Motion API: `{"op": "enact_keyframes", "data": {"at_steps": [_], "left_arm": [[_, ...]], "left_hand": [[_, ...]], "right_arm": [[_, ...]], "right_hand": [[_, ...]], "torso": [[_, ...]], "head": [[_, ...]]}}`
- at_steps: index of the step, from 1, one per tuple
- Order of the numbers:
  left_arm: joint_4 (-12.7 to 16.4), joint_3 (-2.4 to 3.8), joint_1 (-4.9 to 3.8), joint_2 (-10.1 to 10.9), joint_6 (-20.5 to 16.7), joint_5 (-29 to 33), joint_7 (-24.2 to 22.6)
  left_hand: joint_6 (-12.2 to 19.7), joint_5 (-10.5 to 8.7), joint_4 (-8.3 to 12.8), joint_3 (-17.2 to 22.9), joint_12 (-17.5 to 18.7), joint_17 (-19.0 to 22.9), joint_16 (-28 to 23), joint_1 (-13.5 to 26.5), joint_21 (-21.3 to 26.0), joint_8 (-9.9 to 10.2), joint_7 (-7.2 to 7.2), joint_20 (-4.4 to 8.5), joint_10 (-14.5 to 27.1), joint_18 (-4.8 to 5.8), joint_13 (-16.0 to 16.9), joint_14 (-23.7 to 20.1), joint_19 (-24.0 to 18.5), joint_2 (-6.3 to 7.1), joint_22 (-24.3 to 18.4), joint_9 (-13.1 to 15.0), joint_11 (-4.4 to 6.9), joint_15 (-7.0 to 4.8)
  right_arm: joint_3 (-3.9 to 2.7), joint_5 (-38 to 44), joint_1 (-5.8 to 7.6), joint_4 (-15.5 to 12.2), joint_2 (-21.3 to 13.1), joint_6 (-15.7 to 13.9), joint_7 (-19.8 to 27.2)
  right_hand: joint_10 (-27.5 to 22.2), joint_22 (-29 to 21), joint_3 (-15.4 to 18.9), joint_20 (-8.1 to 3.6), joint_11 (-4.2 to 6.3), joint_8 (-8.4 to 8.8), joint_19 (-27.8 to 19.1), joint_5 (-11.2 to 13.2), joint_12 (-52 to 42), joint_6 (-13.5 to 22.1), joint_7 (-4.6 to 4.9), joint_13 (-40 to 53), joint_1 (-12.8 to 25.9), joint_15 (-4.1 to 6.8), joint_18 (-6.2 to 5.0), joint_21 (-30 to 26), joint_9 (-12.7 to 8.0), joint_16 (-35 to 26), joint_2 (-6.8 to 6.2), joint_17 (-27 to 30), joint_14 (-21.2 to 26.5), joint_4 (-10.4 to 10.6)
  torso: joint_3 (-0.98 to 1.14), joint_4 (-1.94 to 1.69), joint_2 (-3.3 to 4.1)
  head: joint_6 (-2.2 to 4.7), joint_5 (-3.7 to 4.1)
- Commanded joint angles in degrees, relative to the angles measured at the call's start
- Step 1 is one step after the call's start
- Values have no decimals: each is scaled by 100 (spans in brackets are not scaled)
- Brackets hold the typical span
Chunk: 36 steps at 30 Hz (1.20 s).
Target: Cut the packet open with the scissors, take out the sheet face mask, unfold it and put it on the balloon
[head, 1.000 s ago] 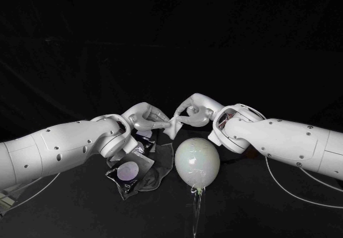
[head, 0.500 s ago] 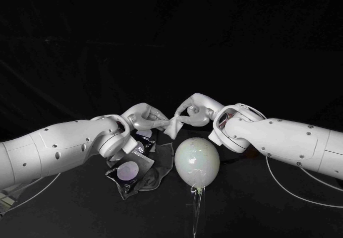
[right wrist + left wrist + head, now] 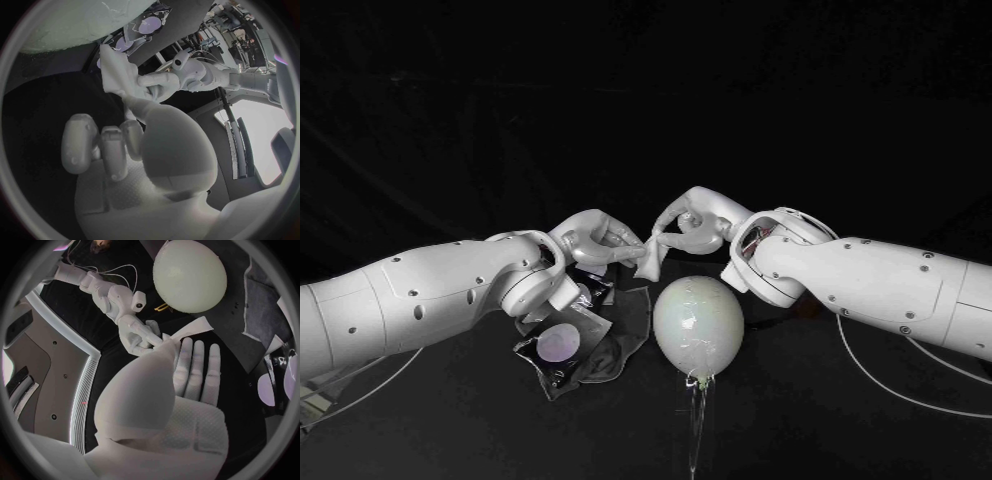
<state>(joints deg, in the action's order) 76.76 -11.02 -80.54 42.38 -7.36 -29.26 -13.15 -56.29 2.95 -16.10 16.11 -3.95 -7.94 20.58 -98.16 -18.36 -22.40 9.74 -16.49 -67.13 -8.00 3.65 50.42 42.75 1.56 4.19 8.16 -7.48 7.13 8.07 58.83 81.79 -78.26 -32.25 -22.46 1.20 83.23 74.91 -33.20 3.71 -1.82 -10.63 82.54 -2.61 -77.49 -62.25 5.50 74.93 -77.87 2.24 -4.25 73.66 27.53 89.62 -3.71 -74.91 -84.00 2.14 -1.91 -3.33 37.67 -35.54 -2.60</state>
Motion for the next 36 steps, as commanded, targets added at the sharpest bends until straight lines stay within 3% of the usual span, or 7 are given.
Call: {"op": "enact_keyframes", "data": {"at_steps": [1,6,8,10,12,22,36], "left_arm": [[35,9,-4,-11,25,11,-16],[63,9,-4,4,-123,164,-63],[82,9,-4,16,-160,231,-96],[108,9,-4,30,-156,294,-128],[143,10,-4,47,-125,375,-157],[247,11,-4,124,87,631,-202],[250,11,-4,181,102,750,-116]], "left_hand": [[-42,-11,20,209,26,-22,-60,6,-23,-55,-1,3,-73,-91,-7,72,68,77,16,41,11,-8],[-55,-8,39,524,22,-56,-89,79,-67,-103,-16,9,-168,-133,-5,181,124,141,36,92,34,-34],[-61,-16,65,866,26,-82,-129,161,-113,-143,-36,13,-234,-159,-5,256,146,206,57,151,50,-48],[-65,-1,98,1099,21,-105,-146,226,-132,-172,-43,14,-286,-162,-2,311,128,283,68,200,70,-64],[-41,-21,169,1661,32,-162,-212,495,-213,-246,-40,12,-345,-169,-3,383,106,493,110,350,67,-69],[102,-12,571,2323,9,-323,-210,989,-389,-412,-38,19,-406,-140,17,423,-30,567,209,705,72,-80],[208,-5,842,2519,2,-432,-212,1280,-616,-519,-26,41,-423,-177,24,419,-23,544,330,965,71,-82]], "right_arm": [[-5,93,4,-17,0,187,-7],[-5,127,4,-5,-4,306,-48],[-4,136,4,2,-1,344,-65],[-4,142,4,10,5,368,-79],[-4,147,4,21,14,380,-94],[-4,154,5,127,40,275,-175],[-3,152,5,140,32,206,-164]], "right_hand": [[249,849,2,-19,93,-24,-8,-17,-16,-26,0,871,-22,44,76,-36,11,38,25,-1509,-600,-28],[244,838,2,-19,93,-25,-20,-17,-2,-25,0,864,-21,43,70,-64,12,38,25,-1509,-600,-29],[244,834,2,-19,93,-26,-26,-17,0,-25,0,863,-20,43,68,-76,12,38,25,-1509,-600,-29],[244,834,2,-19,93,-26,-26,-17,0,-25,0,863,-20,43,68,-76,12,38,25,-1509,-600,-29],[244,834,2,-19,93,-26,-26,-17,0,-25,0,863,-20,43,68,-76,12,38,25,-1509,-600,-29],[226,817,-4,-16,84,-26,-50,-18,44,12,11,841,4,37,58,-128,12,38,38,-1509,-600,-16],[221,818,-5,-16,82,-25,-49,-18,57,20,13,834,7,36,59,-125,12,38,40,-1509,-600,-14]], "torso": [[1,-7,1],[1,-1,-1],[1,-2,1],[0,1,4],[-2,1,5],[-1,-4,-1],[1,1,0]], "head": [[0,18],[4,21],[8,20],[16,25],[12,28],[-2,27],[-31,20]]}}
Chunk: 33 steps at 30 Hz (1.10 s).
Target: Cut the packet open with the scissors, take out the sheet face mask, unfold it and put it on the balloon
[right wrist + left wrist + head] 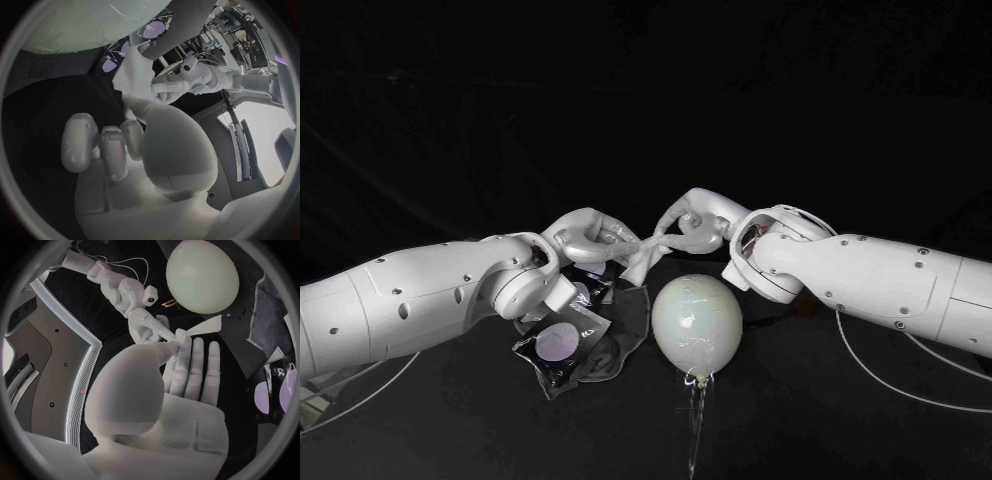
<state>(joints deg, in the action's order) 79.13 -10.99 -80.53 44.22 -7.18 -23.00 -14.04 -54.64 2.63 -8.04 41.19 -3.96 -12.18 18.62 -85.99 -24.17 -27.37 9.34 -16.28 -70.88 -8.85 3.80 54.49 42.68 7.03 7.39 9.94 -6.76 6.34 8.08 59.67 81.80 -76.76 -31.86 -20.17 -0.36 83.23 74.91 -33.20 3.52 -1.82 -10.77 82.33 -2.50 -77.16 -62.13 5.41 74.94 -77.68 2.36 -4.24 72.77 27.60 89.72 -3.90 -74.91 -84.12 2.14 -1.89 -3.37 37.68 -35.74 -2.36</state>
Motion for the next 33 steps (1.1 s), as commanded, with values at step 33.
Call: {"op": "enact_keyframes", "data": {"at_steps": [33], "left_arm": [[-3,9,-5,-10,-121,145,121]], "left_hand": [[83,28,279,229,-12,-123,-2,307,-370,-100,17,46,-114,-105,19,57,-119,5,206,1046,9,-21]], "right_arm": [[-4,44,4,-136,-71,108,15]], "right_hand": [[221,819,-7,4,81,-12,-29,-28,22,14,22,833,-9,23,58,-37,7,28,61,-1509,-588,-14]], "torso": [[-2,0,-1]], "head": [[-5,9]]}}
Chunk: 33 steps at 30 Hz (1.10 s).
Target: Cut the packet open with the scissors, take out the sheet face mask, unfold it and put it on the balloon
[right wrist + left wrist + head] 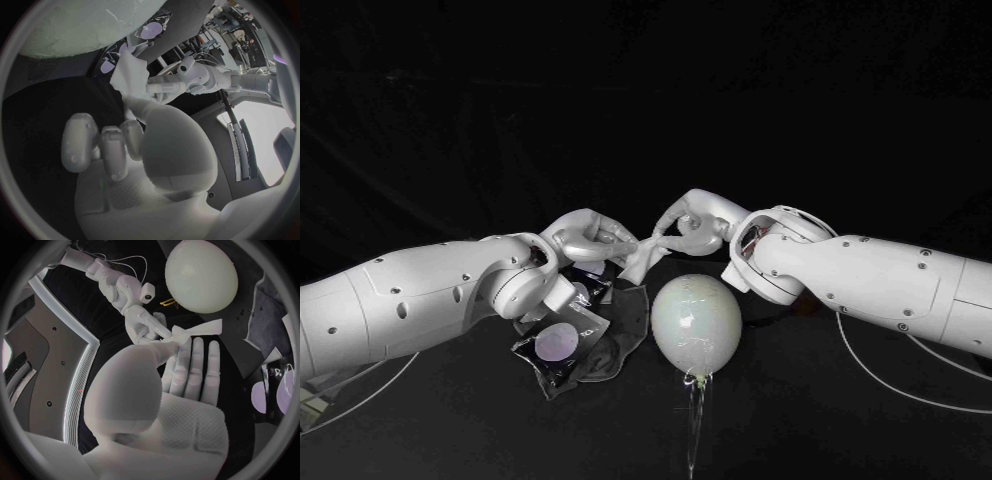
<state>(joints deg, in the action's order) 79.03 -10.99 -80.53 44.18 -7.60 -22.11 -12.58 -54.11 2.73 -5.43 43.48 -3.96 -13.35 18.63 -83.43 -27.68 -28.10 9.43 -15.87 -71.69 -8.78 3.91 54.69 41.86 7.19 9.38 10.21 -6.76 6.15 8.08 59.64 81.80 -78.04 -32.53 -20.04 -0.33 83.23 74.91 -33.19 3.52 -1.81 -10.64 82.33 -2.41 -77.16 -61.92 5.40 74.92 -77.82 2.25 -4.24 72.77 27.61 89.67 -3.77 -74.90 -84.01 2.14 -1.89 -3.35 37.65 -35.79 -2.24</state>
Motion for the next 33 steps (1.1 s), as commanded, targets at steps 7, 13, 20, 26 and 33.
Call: {"op": "enact_keyframes", "data": {"at_steps": [7,13,20,26,33], "left_arm": [[4,9,-5,-5,-180,41,-55],[16,9,-5,-9,-251,-106,-78],[25,9,-5,-27,-263,-134,-75],[10,9,-5,-37,-318,-145,-79],[-5,11,-5,-58,-352,-182,-84]], "left_hand": [[41,17,64,55,-10,-27,-5,90,-95,-35,6,10,-37,-110,9,34,-76,-1,54,1070,11,-3],[46,17,86,80,-8,-36,-8,107,-136,-37,5,12,-37,-108,10,31,-97,5,78,1093,10,-3],[49,17,106,100,-8,-46,-11,122,-173,-39,5,14,-37,-106,10,29,-121,11,102,1115,10,-3],[53,18,138,130,-8,-58,-15,134,-225,-39,3,17,-38,-103,11,26,-153,17,134,1142,11,-3],[53,18,138,130,-8,-58,-15,134,-225,-39,3,17,-38,-103,11,26,-153,17,134,1142,11,-3]], "right_arm": [[-4,36,3,-7,-16,162,-5],[-4,-5,3,2,-18,203,-19],[-4,-92,4,9,-20,205,-17],[-3,-119,4,10,-21,245,-17],[-3,-97,4,11,-12,269,-16]], "right_hand": [[217,825,7,7,78,-42,-24,-36,33,-3,24,831,30,29,61,-28,13,33,34,-1510,-599,-10],[215,829,100,9,93,-104,-25,-36,41,-20,-3,826,162,33,60,-35,41,33,-7,-1510,-599,72],[212,832,415,5,102,-125,-27,-36,44,43,-16,827,512,41,59,-51,32,33,-160,-1510,-599,361],[213,836,458,2,115,-141,-23,-37,39,33,-36,830,504,50,59,-49,27,33,-165,-1510,-599,391],[232,859,283,-32,159,-228,3,-38,-7,-1,-74,854,96,94,67,-7,58,33,1,-1510,-599,166]], "torso": [[-1,0,1],[-1,-2,0],[-1,-2,0],[1,-2,2],[-3,0,5]], "head": [[0,-2],[0,-1],[-1,-4],[1,-4],[-2,-3]]}}
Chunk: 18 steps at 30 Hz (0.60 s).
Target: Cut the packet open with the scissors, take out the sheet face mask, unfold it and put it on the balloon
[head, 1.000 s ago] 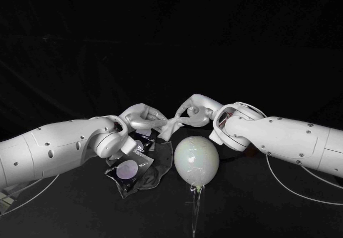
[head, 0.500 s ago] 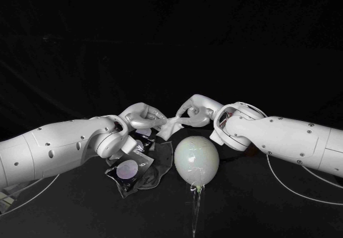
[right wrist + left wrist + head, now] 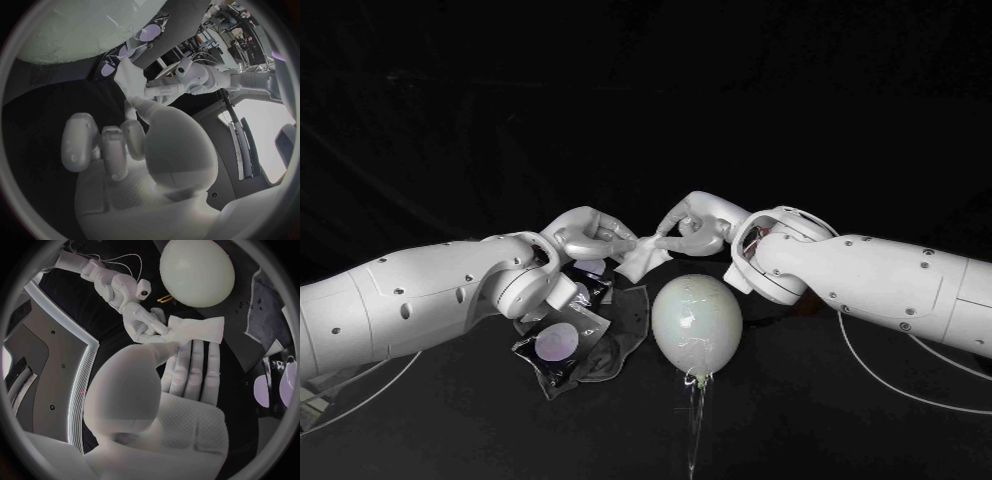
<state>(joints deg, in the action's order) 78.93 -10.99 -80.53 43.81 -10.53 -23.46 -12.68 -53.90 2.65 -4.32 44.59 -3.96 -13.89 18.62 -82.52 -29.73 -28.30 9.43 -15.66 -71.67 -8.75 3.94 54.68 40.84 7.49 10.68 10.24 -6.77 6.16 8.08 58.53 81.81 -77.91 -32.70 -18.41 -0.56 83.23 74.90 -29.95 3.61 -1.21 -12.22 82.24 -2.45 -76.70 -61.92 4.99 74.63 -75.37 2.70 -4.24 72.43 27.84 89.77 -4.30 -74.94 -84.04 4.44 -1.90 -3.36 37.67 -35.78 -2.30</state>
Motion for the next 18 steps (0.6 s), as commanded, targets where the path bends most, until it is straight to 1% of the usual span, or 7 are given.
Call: {"op": "enact_keyframes", "data": {"at_steps": [1,6,18], "left_arm": [[5,11,-5,-24,-58,-50,-73],[5,12,-6,-36,-44,-70,-64],[-2,13,-6,-34,-33,-88,-49]], "left_hand": [[33,26,27,19,-7,-4,-15,42,-20,-19,3,-4,-40,-106,8,27,-52,-13,5,1139,13,-4],[33,26,27,20,-7,-4,-15,43,-21,-19,3,-4,-40,-106,8,27,-52,-13,5,1139,13,-4],[42,23,47,47,-5,-20,-21,73,-91,-15,7,-3,-36,-102,8,22,-93,-14,49,1172,9,0]], "right_arm": [[-3,18,3,-4,7,99,8],[-2,30,3,-10,12,66,16],[-2,62,3,-10,15,-3,4]], "right_hand": [[242,865,-48,-43,98,-80,18,-34,-76,-3,-32,894,-162,49,69,38,39,23,62,-1506,-596,-72],[258,872,-60,-45,96,-99,26,-34,-116,-9,-30,914,-179,48,73,52,47,23,81,-1506,-596,-79],[271,881,-66,-46,97,-116,38,-34,-149,-19,-31,931,-187,48,78,75,53,23,91,-1506,-596,-83]], "torso": [[-2,1,2],[-2,-4,1],[0,-2,1]], "head": [[-3,3],[-8,4],[-13,3]]}}
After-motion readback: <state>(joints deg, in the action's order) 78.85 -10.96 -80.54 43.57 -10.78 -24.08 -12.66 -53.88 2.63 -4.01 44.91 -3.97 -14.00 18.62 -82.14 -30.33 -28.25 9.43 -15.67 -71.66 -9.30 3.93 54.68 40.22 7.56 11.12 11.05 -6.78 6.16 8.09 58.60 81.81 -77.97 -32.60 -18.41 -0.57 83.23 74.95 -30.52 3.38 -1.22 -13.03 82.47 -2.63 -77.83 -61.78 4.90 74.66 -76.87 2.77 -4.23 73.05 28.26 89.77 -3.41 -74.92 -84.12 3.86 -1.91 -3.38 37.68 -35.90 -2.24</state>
